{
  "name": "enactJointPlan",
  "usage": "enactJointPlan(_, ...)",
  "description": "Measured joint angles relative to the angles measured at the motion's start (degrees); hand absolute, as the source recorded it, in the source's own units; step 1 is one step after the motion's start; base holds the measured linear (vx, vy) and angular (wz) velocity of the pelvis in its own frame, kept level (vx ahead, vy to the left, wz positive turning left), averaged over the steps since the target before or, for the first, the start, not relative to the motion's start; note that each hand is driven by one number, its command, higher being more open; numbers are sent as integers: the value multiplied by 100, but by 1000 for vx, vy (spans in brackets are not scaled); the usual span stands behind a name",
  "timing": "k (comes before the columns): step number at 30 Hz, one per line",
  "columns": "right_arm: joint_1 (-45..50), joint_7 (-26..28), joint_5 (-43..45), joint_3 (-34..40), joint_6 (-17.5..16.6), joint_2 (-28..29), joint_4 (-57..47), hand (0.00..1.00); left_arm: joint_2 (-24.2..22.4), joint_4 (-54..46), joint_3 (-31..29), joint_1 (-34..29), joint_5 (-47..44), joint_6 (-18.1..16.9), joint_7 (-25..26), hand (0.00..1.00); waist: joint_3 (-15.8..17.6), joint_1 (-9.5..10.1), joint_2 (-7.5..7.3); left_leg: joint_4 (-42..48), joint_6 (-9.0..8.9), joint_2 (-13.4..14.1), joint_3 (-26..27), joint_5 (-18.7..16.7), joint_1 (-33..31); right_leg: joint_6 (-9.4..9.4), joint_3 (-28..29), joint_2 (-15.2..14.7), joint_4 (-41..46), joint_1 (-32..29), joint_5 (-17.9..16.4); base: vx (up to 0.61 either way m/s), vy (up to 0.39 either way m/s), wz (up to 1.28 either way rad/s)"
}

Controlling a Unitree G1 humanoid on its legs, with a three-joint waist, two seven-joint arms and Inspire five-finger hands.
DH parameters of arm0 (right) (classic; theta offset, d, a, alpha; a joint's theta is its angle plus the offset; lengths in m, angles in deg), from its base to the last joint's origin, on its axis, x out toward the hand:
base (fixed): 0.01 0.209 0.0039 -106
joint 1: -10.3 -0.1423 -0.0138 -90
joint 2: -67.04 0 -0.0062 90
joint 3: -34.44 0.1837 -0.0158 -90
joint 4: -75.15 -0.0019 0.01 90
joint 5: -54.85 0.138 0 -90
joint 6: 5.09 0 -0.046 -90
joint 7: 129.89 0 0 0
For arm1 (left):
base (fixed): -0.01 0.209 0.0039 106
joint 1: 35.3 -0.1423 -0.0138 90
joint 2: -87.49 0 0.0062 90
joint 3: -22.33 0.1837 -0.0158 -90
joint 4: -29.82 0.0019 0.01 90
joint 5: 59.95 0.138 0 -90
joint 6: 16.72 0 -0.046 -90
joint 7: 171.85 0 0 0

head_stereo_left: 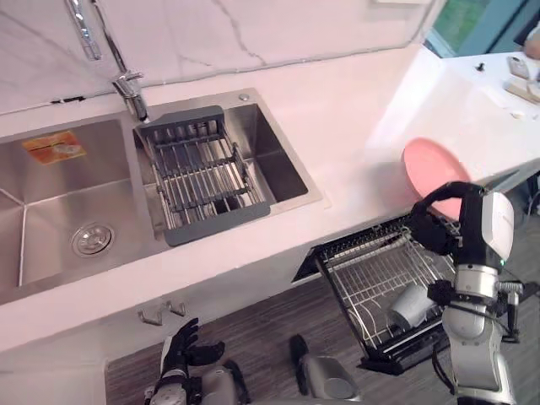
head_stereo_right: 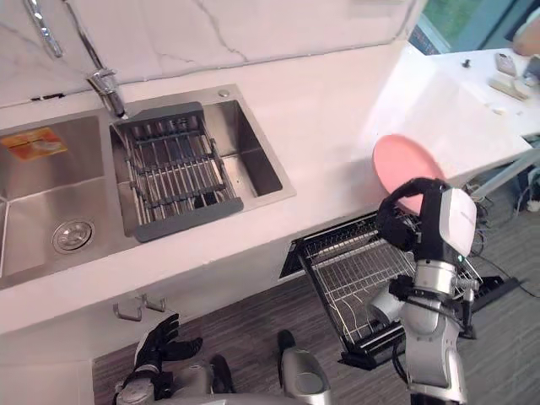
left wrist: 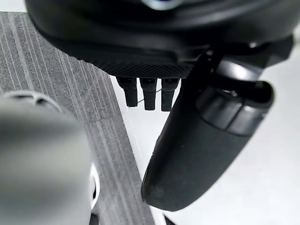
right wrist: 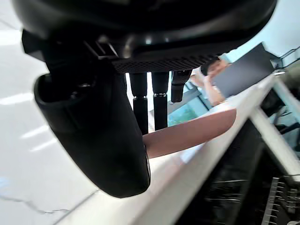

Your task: Walk over to the sink, pick up the cup, carry it to the dishwasher, place the cup inside the dishwasher, then close the dishwasher door

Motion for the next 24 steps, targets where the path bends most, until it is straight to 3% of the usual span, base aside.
enactJointPlan(1, 96, 0, 0, 1, -6, 10, -57, 30, -12, 1, 3, -28, 0, 4, 9, 90, -38, -10, 14, 20, -72, 19, 40, -30, -9, 6, -38, -16, 161, 11, -133, -94, -172, -50)
enactJointPlan(2, 308, 0, 2, 96, -50, 101, -178, 30, 46, -30, 23, -110, 2, 4, 8, 90, -213, -30, -45, 229, -256, 53, 143, -119, -148, 51, -68, -74, -216, 205, -539, -23, -175, -41)
enactJointPlan(3, 284, -2, 1, 199, -81, 123, -142, 30, 0, 29, 25, -52, 18, 21, 15, 90, -187, -53, 79, 365, -295, 167, 98, -156, -218, -1, -85, 35, -276, 165, -579, -6, -174, -49)
enactJointPlan(5, 416, -5, 7, 450, 23, 240, 55, 30, -134, 110, 155, -104, 95, 49, -12, 90, -301, -59, 273, 273, -432, 343, 6, -109, -255, -46, 32, 367, -675, 197, -325, 33, -131, -55)
enactJointPlan(9, 600, -4, 7, 511, 96, 387, 309, 30, -172, 148, 198, -102, 119, 46, -11, 90, -359, -112, 350, 72, -505, 455, 174, 2, -128, -183, 326, 632, -882, 168, -109, 146, -70, -58)
enactJointPlan(15, 713, 21, 93, 502, 162, 429, 952, 30, -180, 166, 303, -66, 155, 43, -5, 90, -332, -188, 398, -221, -558, 332, 33, 183, 2, -147, 304, 563, -1218, 384, -34, 136, 15, -4)
enactJointPlan(18, 467, 35, 349, 331, 175, 389, 1218, 30, -217, 144, 307, 2, 211, 36, 8, 90, -208, -93, 456, -198, -551, 257, -102, 190, -49, -102, 257, 493, -1296, 426, -7, 26, 56, 13)
enactJointPlan(20, 118, 36, 589, -46, 180, 377, 1386, 30, -224, 49, 301, 58, 202, 23, 25, 90, -89, 70, 468, -88, -552, 179, -637, 190, -260, -66, 255, 473, -1289, 312, 32, -35, 37, -1)
enactJointPlan(24, -327, 72, 801, -472, 174, 381, 1480, 30, -266, -128, 309, 248, 192, -7, 26, 90, 95, 334, 462, -10, -497, 86, -888, 222, -640, -16, 132, 383, -1291, 56, 133, -87, 45, 20)
